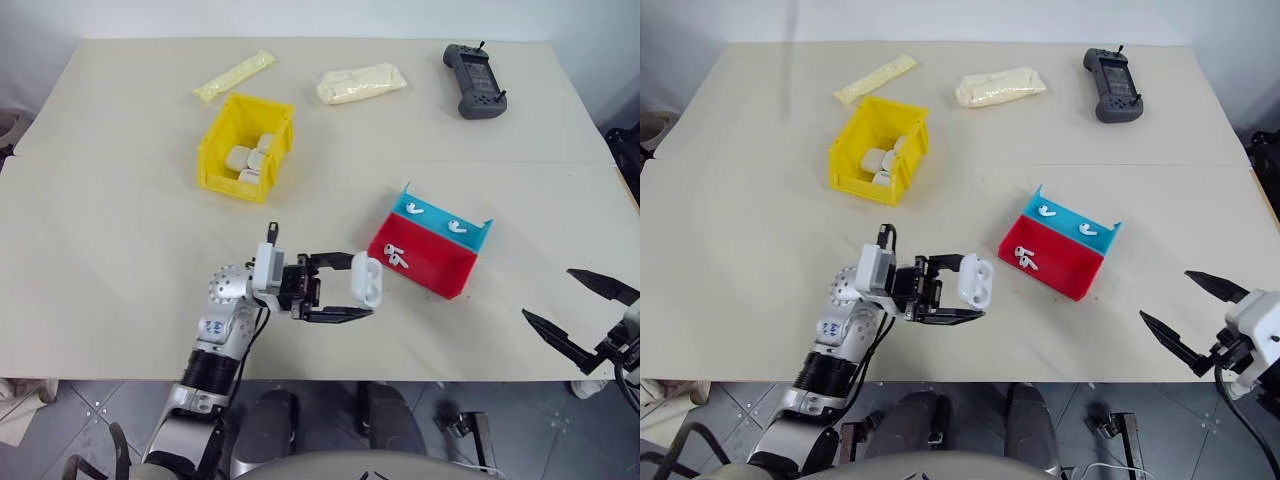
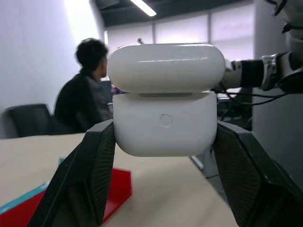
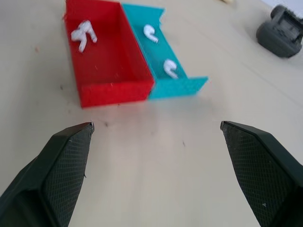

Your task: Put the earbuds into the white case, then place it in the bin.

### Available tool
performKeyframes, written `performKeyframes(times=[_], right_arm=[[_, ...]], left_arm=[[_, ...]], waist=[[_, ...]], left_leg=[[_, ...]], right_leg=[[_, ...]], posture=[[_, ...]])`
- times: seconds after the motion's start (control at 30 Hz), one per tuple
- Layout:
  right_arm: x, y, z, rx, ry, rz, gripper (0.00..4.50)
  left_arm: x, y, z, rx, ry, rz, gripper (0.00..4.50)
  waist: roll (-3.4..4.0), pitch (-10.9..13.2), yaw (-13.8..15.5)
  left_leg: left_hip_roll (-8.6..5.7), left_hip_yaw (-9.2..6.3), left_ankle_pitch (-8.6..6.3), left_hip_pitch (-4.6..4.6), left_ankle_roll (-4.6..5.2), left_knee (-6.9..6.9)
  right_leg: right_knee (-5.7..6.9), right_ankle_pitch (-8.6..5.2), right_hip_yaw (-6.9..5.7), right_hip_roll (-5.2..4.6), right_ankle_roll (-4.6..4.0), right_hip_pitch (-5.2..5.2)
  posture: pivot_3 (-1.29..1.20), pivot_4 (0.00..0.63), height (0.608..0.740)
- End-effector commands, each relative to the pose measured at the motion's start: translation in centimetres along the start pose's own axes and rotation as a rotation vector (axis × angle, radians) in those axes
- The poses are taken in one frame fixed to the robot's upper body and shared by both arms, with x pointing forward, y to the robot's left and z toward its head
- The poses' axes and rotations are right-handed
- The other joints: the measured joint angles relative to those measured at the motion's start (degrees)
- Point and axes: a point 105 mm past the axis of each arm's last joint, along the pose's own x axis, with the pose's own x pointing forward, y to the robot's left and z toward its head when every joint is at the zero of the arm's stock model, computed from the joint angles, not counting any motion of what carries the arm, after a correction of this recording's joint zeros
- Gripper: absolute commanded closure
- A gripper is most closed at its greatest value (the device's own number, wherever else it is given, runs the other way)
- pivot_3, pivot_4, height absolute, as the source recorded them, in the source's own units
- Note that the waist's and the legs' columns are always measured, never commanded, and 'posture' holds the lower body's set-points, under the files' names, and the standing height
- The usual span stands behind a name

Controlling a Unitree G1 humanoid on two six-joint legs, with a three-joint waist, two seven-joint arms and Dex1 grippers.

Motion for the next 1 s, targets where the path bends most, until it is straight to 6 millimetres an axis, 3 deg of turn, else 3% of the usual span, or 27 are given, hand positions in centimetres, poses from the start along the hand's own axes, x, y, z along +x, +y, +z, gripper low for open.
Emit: performKeyframes(times=[0.03,0.13,0.3,0.47,0.57,0.77,1.0], right_arm=[[1.0,0.0,1.6,-0.033,-0.031,0.036,0.0],[2.9,0.5,3.2,0.024,-0.051,0.115,0.0],[7.6,3.6,7.3,0.08,-0.012,0.383,0.0],[10.4,4.6,8.5,0.063,0.117,0.459,0.0],[13.2,5.8,9.8,0.075,0.225,0.513,0.0],[16.3,6.7,10.1,-0.001,0.385,0.536,0.0],[17.2,6.2,9.1,-0.049,0.459,0.496,0.0]], left_arm=[[0.0,0.4,-0.1,0.044,0.009,0.009,1.75],[-0.6,0.6,-0.1,0.052,0.026,0.042,1.75],[-2.3,0.5,0.0,0.066,0.073,0.105,1.75],[-2.8,0.4,0.2,0.073,0.092,0.135,1.75],[-3.8,0.0,-0.1,0.052,0.106,0.175,1.75],[-4.3,-0.5,-0.4,0.04,0.13,0.187,1.75],[-4.6,-0.4,0.0,0.059,0.139,0.217,1.75]], waist=[[0.04,0.0,0.0],[0.09,0.0,0.0],[0.14,0.0,-0.1],[0.14,0.0,0.5],[0.21,0.0,-0.3],[0.25,0.0,0.1],[0.25,0.0,0.0]], left_leg=[[0.13,0.0,0.0,0.04,0.0,0.0],[0.24,0.05,-0.02,0.07,0.0,0.0],[0.3,0.02,-0.02,0.09,-0.02,0.0],[0.27,-0.38,0.0,-0.16,-0.11,0.02],[0.23,-0.4,0.0,-0.55,-0.08,0.17],[0.29,-0.62,0.01,-0.75,-0.12,0.21],[0.17,-0.68,-0.03,-0.94,-0.05,0.33]], right_leg=[[-0.02,0.0,0.0,0.0,0.0,0.03],[-0.03,0.0,0.06,0.0,0.0,0.03],[-0.04,0.01,0.05,-0.01,-0.03,0.02],[-0.23,0.0,-0.26,-0.06,-0.1,-0.01],[-0.41,0.18,-0.32,-0.13,-0.05,-0.21],[-0.49,0.28,-0.7,-0.14,-0.16,-0.29],[-0.39,0.33,-0.8,-0.19,-0.12,-0.29]], posture=[[0.0,0.15,0.74],[0.0,0.15,0.74],[0.0,0.15,0.74],[0.0,0.15,0.74],[0.0,0.15,0.74],[0.0,0.15,0.74],[0.0,0.15,0.74]])
